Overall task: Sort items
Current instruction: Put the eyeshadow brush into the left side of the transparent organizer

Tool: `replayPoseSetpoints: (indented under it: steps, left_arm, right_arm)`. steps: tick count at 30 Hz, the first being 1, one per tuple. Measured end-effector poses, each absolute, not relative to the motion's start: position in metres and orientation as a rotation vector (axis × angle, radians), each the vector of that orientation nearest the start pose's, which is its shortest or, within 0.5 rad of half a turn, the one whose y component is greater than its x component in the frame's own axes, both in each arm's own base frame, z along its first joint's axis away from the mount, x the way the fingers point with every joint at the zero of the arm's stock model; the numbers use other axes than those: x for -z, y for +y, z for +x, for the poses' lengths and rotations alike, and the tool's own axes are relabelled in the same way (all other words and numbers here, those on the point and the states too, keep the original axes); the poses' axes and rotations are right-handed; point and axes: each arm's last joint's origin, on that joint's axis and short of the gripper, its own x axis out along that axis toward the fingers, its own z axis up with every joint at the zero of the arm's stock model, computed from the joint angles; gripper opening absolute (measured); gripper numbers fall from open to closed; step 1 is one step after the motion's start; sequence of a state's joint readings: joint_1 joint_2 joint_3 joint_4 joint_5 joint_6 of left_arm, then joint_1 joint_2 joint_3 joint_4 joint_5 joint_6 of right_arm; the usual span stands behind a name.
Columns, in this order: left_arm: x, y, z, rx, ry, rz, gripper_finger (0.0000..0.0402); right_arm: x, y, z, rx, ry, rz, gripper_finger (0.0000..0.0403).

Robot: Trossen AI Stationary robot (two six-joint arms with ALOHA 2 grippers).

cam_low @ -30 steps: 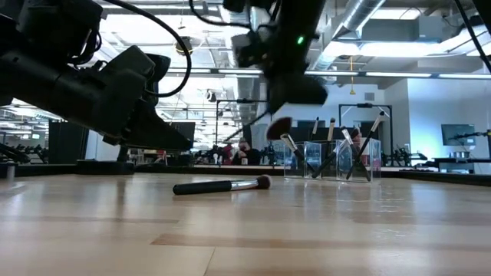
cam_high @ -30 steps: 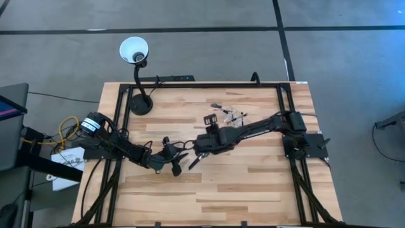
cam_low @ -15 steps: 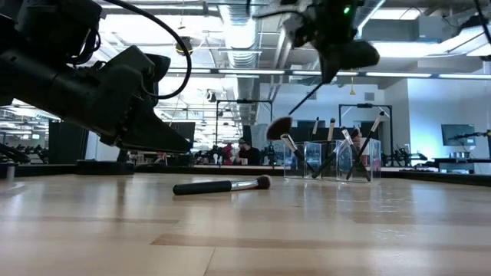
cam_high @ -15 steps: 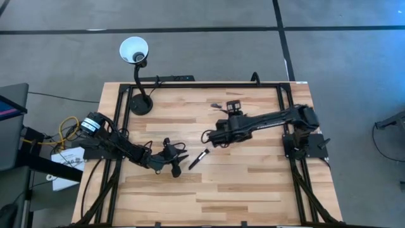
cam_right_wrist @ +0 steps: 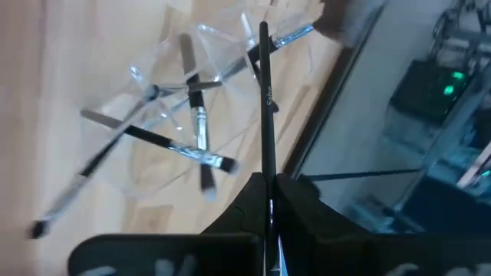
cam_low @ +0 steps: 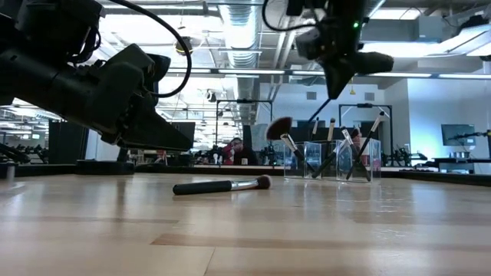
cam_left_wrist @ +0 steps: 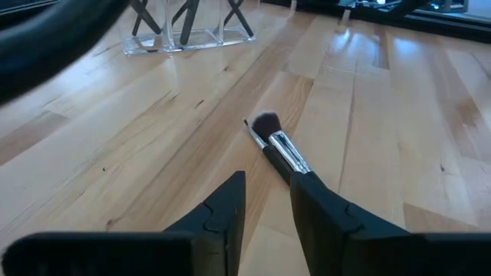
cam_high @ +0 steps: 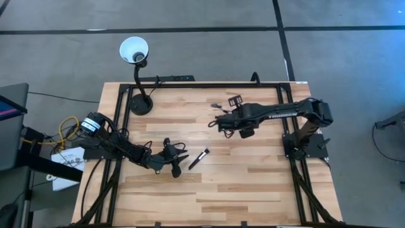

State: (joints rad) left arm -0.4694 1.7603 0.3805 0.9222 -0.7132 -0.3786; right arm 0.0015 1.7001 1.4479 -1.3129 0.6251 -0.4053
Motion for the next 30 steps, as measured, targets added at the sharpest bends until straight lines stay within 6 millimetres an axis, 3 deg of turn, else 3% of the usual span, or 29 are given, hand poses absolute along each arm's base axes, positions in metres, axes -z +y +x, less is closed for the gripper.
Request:
replayPoseSetpoints:
  steps: [12,16,24,30]
  left_arm:
    - [-0.094,-0.099,0.237,-0.305,0.329,-0.109,0.0102]
    - [-0.094,-0.099,0.237,-0.305,0.329,-0.109,0.0102]
    - [-0.094,-0.099,0.236,-0.305,0.330,-0.109,0.0102]
    - [-0.094,-0.099,0.236,-0.305,0.330,-0.109,0.0102]
  right_arm:
    - [-0.229,-0.037,0.335,0.020,1.733,-0.987,0.0016]
    - [-0.221,-0.038,0.340,0.056,1.753,-1.057,0.0031]
    - [-0.230,-0.038,0.333,0.151,1.809,-1.185,0.0010]
    - [-0.239,-0.038,0.320,0.193,1.865,-1.145,0.0006]
